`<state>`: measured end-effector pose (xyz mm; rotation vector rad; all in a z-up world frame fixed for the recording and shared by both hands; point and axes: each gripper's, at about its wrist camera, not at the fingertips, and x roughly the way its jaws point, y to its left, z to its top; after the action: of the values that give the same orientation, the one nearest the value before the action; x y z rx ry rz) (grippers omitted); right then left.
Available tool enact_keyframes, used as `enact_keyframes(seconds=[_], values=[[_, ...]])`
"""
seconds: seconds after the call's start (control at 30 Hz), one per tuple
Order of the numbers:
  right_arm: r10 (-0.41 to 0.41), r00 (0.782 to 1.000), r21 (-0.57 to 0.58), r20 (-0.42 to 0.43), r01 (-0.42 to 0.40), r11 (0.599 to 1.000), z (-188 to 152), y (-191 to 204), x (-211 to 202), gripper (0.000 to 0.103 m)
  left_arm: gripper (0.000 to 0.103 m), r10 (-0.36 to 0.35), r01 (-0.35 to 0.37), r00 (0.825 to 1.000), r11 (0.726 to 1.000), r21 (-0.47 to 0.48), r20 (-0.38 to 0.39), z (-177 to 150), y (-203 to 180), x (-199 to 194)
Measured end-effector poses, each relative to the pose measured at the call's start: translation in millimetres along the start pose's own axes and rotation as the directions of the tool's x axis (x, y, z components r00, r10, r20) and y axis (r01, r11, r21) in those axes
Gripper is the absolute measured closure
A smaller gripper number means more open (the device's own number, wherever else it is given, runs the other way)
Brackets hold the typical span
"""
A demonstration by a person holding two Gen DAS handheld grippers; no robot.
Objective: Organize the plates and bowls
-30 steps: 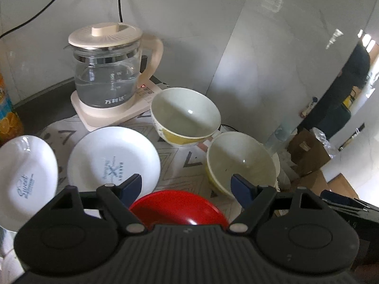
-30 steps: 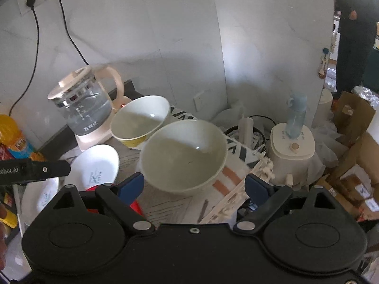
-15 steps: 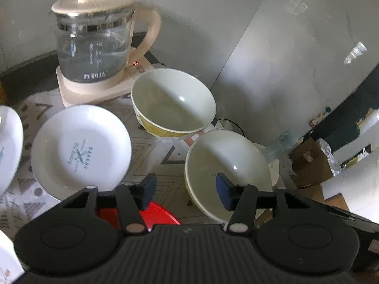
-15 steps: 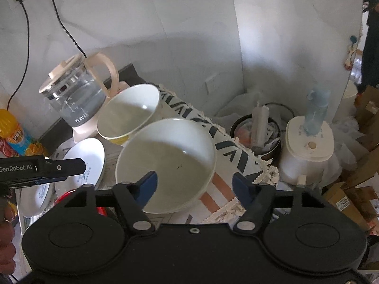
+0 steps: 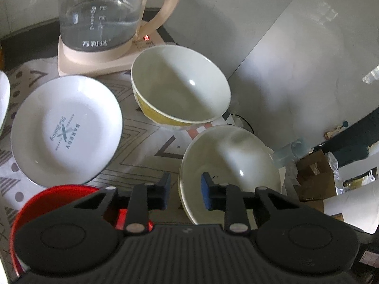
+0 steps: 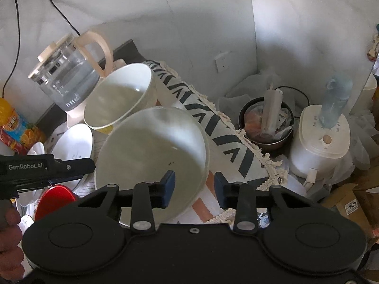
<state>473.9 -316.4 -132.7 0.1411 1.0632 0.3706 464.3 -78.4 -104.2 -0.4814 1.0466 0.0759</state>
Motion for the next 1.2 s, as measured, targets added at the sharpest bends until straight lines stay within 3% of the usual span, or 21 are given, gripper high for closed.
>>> enact_keyframes(seconds=[0.13,0.37,0.53,1.2], values=[[0.016,1.000,-0.011,-0.024,-0.016,1.000,3,-1,8,0.077,0.082,0.002,-0.002,1.000,1.000,-0.026,-0.009,1,2,8],[0.002,0.997,-0.027,-0.071,-0.004,1.000,8,-1,21,0.080,0.093,0.010,-0.013,0.999,0.998,-0.065,-0.051,2,4,26],[-0.020,0.997,-0.028,-0.074,0.019,0.999,9,-2,24,0.091,0.098,0.008,-0.014,0.997,0.996,-0.086,-0.072,2,8,31],[-0.025,0.995,-0.031,0.095,0.028,0.999,10,43,-41,0.091,0.098,-0.072,0.073,0.996,0.997,-0.031,0.045,15,20,-50]])
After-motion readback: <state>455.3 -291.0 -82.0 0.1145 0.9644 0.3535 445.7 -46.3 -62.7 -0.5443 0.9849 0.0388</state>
